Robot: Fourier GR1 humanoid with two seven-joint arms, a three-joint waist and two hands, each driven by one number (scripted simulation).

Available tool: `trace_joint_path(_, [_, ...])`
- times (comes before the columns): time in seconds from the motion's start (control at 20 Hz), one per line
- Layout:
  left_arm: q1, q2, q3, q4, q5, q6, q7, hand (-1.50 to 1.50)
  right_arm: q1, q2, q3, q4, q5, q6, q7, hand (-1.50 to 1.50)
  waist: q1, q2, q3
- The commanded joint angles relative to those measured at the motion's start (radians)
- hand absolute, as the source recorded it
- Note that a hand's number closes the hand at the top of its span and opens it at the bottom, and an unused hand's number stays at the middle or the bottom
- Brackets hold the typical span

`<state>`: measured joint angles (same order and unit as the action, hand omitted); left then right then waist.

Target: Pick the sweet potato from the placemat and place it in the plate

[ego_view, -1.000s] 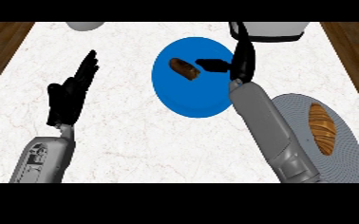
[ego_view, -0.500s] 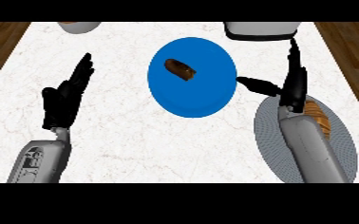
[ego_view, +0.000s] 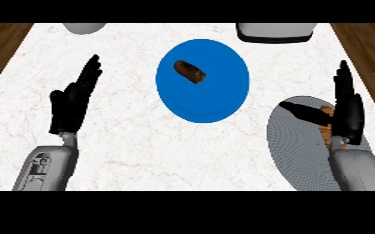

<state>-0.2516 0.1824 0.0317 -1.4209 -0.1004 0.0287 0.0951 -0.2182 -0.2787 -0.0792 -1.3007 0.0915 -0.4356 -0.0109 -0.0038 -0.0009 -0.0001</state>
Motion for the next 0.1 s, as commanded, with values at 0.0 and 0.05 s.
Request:
trace_joint_path(0.0, [0.035,0.025,0.028,-0.059,0.025,-0.045,0.019,0.00,0.049,-0.031,-0.062,0.020,-0.033,0.066,-0.066,-1.50,0.004,0.000,0.000])
trace_joint_path(0.05, [0.045,-0.042,-0.028,-0.052,-0.034,0.028,0.022,0.00,0.039,-0.052,-0.081,0.054,-0.054,0.107,-0.088,-1.50,0.004,0.001,0.000])
